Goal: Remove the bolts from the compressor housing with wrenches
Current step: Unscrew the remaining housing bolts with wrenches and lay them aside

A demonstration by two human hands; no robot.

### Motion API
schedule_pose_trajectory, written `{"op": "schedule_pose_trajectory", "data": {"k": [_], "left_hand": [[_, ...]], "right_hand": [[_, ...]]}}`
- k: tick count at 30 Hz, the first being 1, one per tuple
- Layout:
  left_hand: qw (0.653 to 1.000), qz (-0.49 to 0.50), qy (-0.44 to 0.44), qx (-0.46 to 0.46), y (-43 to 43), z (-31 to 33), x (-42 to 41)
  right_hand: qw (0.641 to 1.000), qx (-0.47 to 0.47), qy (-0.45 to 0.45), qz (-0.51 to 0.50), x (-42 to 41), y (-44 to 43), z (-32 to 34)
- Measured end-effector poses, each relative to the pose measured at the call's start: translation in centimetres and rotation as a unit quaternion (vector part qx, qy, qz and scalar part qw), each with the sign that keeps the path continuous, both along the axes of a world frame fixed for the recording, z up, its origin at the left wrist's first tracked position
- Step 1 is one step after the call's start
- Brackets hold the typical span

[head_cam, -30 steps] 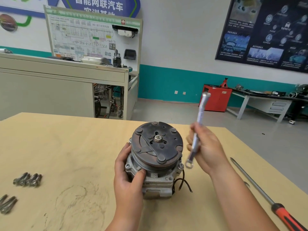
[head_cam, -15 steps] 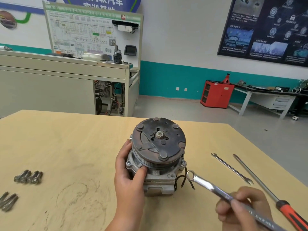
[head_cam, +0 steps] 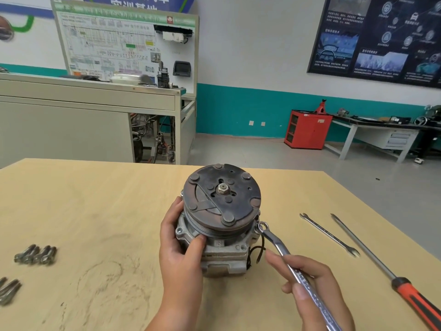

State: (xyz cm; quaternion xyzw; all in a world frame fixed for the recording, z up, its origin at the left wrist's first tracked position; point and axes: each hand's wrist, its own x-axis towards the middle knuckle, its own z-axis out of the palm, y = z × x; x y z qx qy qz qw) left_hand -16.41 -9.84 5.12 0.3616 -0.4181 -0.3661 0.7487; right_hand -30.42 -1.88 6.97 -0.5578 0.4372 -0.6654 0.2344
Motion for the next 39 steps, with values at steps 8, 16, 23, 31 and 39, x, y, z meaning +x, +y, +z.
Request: {"op": "schedule_pose_trajectory", "data": {"k": [8,16,23,31,39], "left_hand": [[1.000,0.006,-0.003,0.002,0.0,0.1,0.0],[1.000,0.001,0.002,0.002,0.0,0.0,0.0],[1.000,0.001,0.005,0.007,0.0,0.1,-0.1],[1.000,-0.002,-0.002,0.008,0.0,0.0,0.0],[1.000,-0.004,0.001,0.004,0.0,-0.1,0.0]], "right_hand": [[0.997,0.021,-0.075,0.000,-1.2,-1.1,0.5],[0.988,0.088,-0.116,0.046,-5.6,-8.9,5.0],[0.993,0.114,0.030,0.031,-1.7,-15.4,6.6],[0.944,0.087,-0.312,0.059,-2.6,-14.8,6.1],[0.886,0.025,-0.462,0.021,-7.9,-7.3,1.8]]}}
